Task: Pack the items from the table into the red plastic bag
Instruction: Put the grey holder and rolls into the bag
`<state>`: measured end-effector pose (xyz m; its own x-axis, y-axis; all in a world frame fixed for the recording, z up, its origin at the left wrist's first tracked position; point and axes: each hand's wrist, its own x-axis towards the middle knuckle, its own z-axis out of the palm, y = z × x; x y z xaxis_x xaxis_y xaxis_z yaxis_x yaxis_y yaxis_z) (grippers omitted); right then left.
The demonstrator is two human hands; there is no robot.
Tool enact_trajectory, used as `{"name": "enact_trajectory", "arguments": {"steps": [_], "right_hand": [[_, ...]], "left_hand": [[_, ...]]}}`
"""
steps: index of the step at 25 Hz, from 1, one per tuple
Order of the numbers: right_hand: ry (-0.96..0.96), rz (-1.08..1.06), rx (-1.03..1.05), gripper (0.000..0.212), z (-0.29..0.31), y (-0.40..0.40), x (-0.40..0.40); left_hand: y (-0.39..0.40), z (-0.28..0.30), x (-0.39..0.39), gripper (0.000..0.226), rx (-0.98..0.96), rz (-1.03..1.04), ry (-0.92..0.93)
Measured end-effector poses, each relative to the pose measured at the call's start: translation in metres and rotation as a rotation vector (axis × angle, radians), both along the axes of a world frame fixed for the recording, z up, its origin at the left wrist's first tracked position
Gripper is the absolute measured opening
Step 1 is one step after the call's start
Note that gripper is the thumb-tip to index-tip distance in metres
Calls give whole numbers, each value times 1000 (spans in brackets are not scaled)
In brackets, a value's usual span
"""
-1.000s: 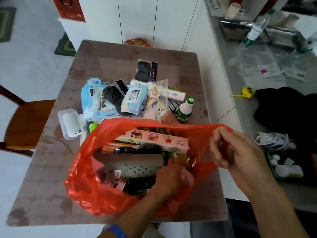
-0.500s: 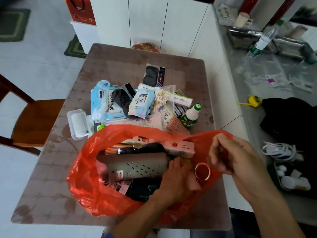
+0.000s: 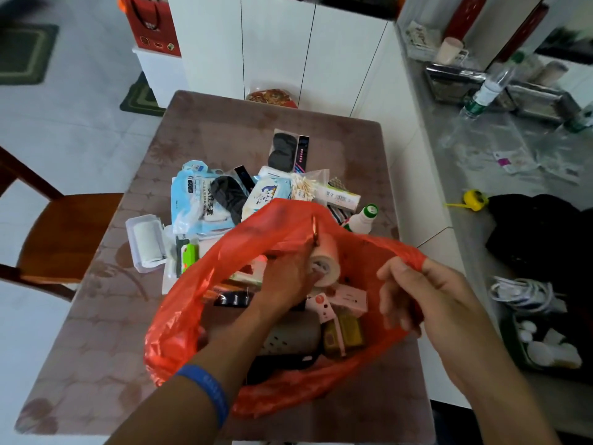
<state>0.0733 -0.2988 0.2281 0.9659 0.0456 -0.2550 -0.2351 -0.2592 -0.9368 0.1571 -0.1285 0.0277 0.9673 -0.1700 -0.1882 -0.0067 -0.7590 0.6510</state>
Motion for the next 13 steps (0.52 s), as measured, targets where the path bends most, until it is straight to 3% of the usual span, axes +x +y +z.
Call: {"name": "enact_trajectory", "arguments": {"steps": [2,4,9,11,12,13], "right_hand": [[14,70,-9,24,-2,-1,0],[34,103,-36,21,-3,-4,4],[56,17,-319,26,-13,-18,13],[67,-19,-577,32,-20,-23,13],[73,-31,-737,33,-23,-27,15],[40,-65,-868,30,-25,-29,17]], "left_hand": [[0,-18,-4,50,199,-60,71],[-2,-30,-10,52,368,-72,30],[1,-2,-17,38,97,87,-129],[23,26,-26,22,18,132,-387],[38,37,-29,23,35,169,-522],[53,46,-30,40,108,223,-597]]}}
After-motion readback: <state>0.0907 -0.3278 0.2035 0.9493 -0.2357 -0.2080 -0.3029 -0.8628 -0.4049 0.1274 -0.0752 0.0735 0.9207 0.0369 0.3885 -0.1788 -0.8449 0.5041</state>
